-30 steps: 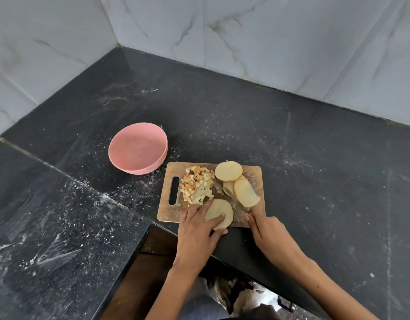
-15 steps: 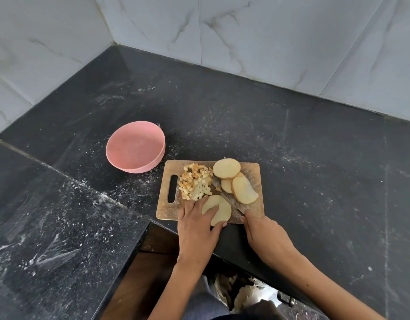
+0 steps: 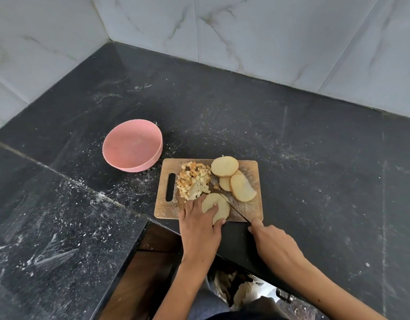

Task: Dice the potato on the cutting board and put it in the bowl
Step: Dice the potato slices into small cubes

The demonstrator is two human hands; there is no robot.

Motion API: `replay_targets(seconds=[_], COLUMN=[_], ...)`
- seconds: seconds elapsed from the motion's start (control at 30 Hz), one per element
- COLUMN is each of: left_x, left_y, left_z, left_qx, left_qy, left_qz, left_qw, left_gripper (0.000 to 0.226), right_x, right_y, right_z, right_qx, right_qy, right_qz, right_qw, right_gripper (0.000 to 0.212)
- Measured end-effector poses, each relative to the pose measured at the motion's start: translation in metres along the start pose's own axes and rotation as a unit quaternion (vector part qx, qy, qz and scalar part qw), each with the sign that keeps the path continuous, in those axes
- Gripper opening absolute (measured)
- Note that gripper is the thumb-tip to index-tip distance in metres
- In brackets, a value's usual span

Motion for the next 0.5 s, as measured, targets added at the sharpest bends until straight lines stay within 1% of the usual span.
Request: replay_targets(seconds=[0.17, 0.27, 0.37, 0.5], left_x=[-0.003, -0.008, -0.010, -0.010], left_y=[0.000, 0.000, 0.000, 0.000], left_z=[0.000, 0.000, -0.001, 0.000], left_qx=[0.012, 0.002, -0.031, -0.039], left_qy=[-0.004, -0.008, -0.009, -0.029], left_qz=[0.021, 0.054, 0.083, 0.103], left_qw=[1.000, 0.999, 0.996, 0.993], left_gripper=[0.036, 0.036, 0.037, 0.039], right_x=[0.008, 0.007, -0.001, -0.014], right_y=[0.002, 0.007, 0.010, 0.013], right_z=[0.015, 0.018, 0.011, -0.004], right_qx=[-0.013, 0.007, 0.025, 0.040], right_qy=[-0.002, 0.008, 0.018, 0.029], right_qz=[-0.015, -0.051, -0.076, -0.109], right_qw=[1.000, 0.999, 0.997, 0.993], right_gripper=[0.021, 0.025, 0.023, 0.027])
Point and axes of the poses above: each hand's wrist, its own z-axis away from the middle knuckle, its own y-axis out of the back of the hand, x = y × z, the point moved 6 cm from there along -z, towards the middle knuckle, and after that the axes turned 7 degrees about -z, right-handed, at the moved point
